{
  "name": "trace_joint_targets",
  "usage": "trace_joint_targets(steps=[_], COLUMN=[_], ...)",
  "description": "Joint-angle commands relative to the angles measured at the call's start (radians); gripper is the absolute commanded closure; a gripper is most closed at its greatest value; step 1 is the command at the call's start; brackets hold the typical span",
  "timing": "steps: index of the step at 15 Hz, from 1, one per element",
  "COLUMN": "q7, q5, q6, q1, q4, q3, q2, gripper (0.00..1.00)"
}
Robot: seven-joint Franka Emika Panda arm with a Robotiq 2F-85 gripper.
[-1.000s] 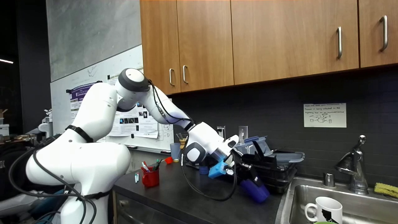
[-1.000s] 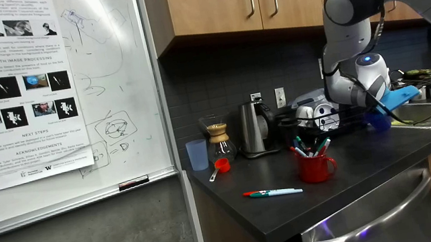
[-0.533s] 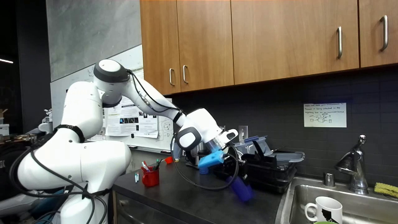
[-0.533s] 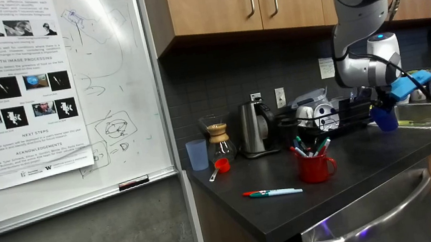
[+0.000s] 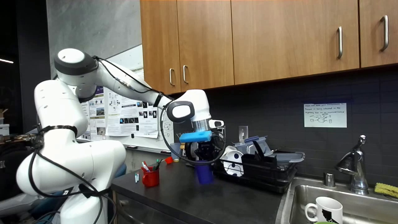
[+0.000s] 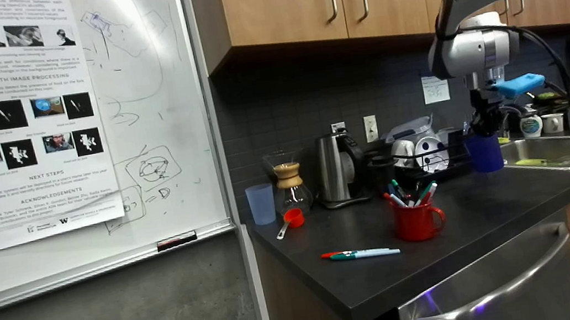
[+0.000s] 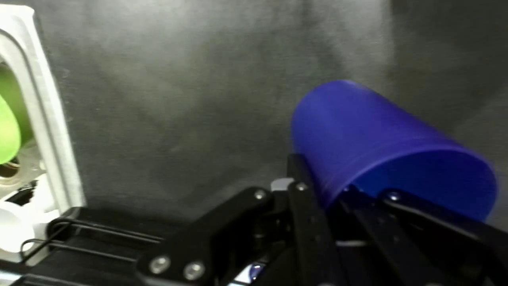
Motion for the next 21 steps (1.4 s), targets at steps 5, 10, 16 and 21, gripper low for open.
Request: trace_joint_targets(steps=[5, 10, 16, 21], q7=[-0.003, -0.032, -0.060, -0.036], q5=[-0.028, 0.031, 0.145, 0.172], q6=[-0.366, -0.320, -0.208, -0.119], q1=[0.172, 0.175, 0.174, 0.172], q4=[0.013, -0.039, -0.108, -0.135], q3=[-0.156, -0.153, -0.102, -0.030], q2=[0.087, 0.099, 0.110, 0.104], gripper=[0.99, 0.99, 0.99, 0.99])
